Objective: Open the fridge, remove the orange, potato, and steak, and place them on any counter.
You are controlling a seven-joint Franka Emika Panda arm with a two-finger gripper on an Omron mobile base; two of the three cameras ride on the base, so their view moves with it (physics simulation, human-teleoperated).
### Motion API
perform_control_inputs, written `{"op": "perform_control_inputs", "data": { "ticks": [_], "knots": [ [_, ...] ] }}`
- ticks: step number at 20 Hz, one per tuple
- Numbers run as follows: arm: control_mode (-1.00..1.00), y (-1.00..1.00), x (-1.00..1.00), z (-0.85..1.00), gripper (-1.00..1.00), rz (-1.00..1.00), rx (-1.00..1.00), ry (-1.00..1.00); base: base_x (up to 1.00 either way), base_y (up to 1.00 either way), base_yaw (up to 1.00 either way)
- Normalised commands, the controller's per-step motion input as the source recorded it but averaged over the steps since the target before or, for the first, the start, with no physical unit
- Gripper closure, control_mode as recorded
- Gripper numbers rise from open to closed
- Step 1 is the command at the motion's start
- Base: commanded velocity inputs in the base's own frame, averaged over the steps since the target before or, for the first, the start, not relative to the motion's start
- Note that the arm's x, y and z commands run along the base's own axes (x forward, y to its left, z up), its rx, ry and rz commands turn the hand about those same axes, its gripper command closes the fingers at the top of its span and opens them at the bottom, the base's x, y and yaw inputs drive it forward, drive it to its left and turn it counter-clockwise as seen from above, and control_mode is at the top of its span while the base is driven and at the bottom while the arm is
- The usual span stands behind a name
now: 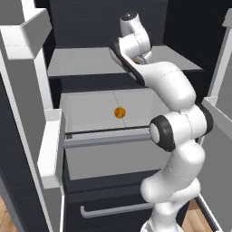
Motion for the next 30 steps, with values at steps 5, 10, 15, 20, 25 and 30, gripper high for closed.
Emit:
{"op": "perform_control_inputs", "data": {
  "ticks": [5, 10, 15, 20, 25, 30],
  "knots": [
    [-1.00, 0.13, -0.36, -0.03, 1.00, 0.00, 0.00, 0.01, 0.00, 0.00, 0.00],
    [-1.00, 0.04, -1.00, 0.02, 1.00, 0.07, 0.03, -0.06, 0.00, 0.00, 0.00],
    [-1.00, 0.02, -1.00, 0.02, 1.00, 0.38, 0.01, -0.08, 0.00, 0.00, 0.00],
    [-1.00, 0.00, -1.00, -0.22, 1.00, 0.49, 0.00, -0.12, 0.00, 0.00, 0.00],
    [-1.00, 0.24, -1.00, -0.08, 1.00, 0.39, 0.00, -0.06, 0.00, 0.00, 0.00],
    [-1.00, 0.09, -0.77, 0.00, 1.00, 0.07, 0.00, 0.00, 0.00, 0.00, 0.00]
  ]
}}
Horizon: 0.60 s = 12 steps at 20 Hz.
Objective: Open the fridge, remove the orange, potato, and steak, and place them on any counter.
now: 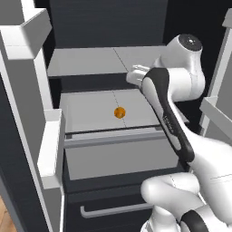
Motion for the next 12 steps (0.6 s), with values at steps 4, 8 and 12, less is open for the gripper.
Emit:
{"op": "perform_control_inputs", "data": {
  "ticks": [4, 8, 12],
  "knots": [
    [-1.00, 0.00, -0.60, 0.00, 1.00, 0.00, -0.05, 0.00, 0.00, 0.00, 0.00],
    [-1.00, -0.04, -0.86, -0.15, 1.00, 0.00, -0.18, 0.00, 0.00, 0.00, 0.00],
    [-1.00, -0.48, -0.52, -0.18, 1.00, 0.05, -0.18, 0.00, 0.00, 0.00, 0.00]
  ]
}}
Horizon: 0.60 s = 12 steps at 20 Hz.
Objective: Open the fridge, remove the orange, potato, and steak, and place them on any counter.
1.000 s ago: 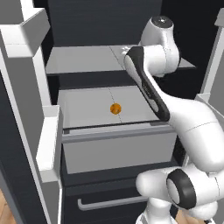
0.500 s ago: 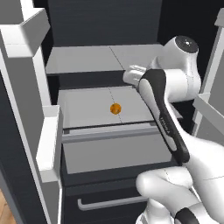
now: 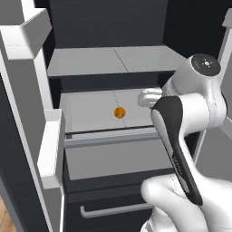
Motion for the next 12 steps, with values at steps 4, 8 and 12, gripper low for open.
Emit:
{"op": "perform_control_inputs", "data": {
  "ticks": [4, 8, 12],
  "knots": [
    [-1.00, -0.41, -0.16, -0.04, 1.00, 0.08, -0.04, 0.00, 0.00, 0.00, 0.00],
    [-1.00, -0.36, -0.05, 0.00, 1.00, 0.09, 0.01, 0.00, 0.00, 0.00, 0.00],
    [-1.00, -0.13, -0.04, -0.01, 1.00, 0.12, 0.00, 0.01, 0.00, 0.00, 0.00]
  ]
}}
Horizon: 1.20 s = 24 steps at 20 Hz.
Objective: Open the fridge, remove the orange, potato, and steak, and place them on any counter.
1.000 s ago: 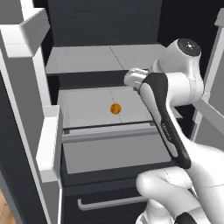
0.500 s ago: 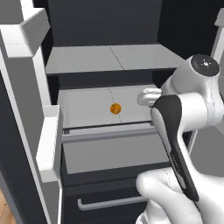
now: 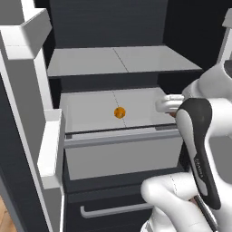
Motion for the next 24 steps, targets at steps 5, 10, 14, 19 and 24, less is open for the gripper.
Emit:
{"op": "perform_control_inputs", "data": {
  "ticks": [5, 10, 14, 19, 24],
  "knots": [
    [1.00, 0.00, -0.01, 0.00, 1.00, 0.06, 0.00, 0.01, 0.01, 0.00, 0.02],
    [1.00, 0.00, 0.00, 0.00, 1.00, 0.00, 0.00, 0.00, -0.09, 0.23, 0.04],
    [1.00, 0.00, 0.00, 0.00, 1.00, 0.00, 0.00, 0.00, -0.40, 0.46, 0.49],
    [1.00, 0.00, 0.00, 0.00, 1.00, 0.00, 0.00, 0.00, -0.45, 0.68, 0.80],
    [1.00, 0.00, 0.00, 0.00, 1.00, 0.00, 0.00, 0.00, -0.60, 0.44, 0.98]
  ]
}}
